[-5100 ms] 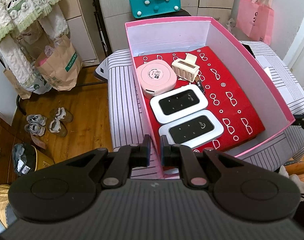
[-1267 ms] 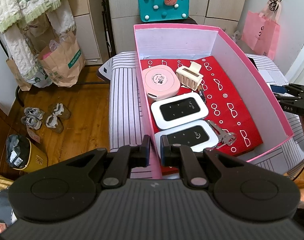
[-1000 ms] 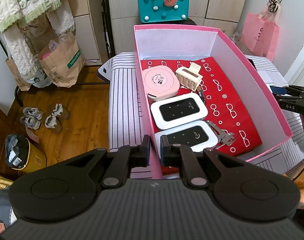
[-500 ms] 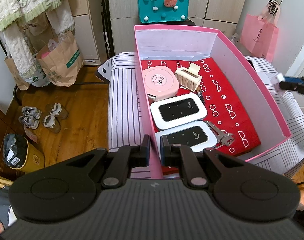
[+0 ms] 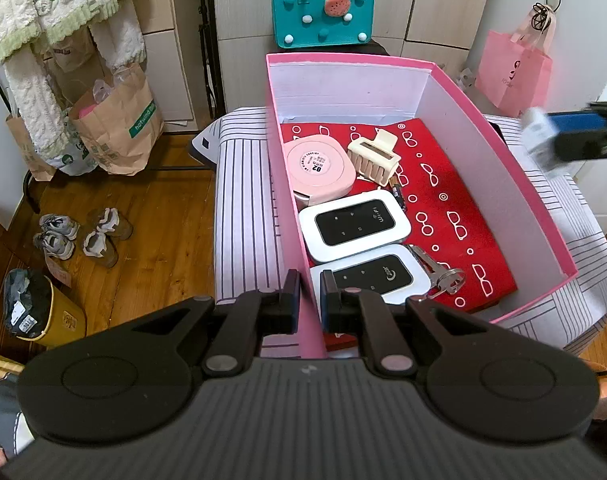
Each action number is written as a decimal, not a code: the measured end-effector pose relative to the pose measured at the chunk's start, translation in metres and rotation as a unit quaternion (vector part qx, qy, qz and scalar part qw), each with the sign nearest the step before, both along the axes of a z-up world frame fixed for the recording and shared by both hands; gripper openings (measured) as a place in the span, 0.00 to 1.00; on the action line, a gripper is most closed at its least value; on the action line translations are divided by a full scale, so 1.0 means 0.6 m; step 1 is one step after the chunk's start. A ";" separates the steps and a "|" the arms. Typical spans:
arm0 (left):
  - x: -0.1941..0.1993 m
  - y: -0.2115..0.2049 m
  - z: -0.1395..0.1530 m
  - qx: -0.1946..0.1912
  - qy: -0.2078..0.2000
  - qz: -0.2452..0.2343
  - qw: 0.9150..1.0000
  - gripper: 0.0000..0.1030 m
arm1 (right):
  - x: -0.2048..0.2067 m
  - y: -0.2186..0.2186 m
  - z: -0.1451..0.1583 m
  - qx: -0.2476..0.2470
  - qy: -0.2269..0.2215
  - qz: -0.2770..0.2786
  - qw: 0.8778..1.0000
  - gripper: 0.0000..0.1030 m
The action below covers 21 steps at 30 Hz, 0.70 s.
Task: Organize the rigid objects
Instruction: 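Carry the white charger cube into the pink box and release it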
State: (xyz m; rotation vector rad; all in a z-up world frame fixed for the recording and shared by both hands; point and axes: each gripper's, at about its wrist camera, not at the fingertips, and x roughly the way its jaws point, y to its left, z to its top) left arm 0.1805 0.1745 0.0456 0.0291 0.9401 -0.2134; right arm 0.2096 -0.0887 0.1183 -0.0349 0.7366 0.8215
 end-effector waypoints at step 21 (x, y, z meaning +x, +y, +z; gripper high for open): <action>-0.003 0.006 0.002 -0.011 -0.002 0.000 1.000 0.09 | 0.072 0.169 -0.123 -0.271 0.027 0.107 0.956 0.43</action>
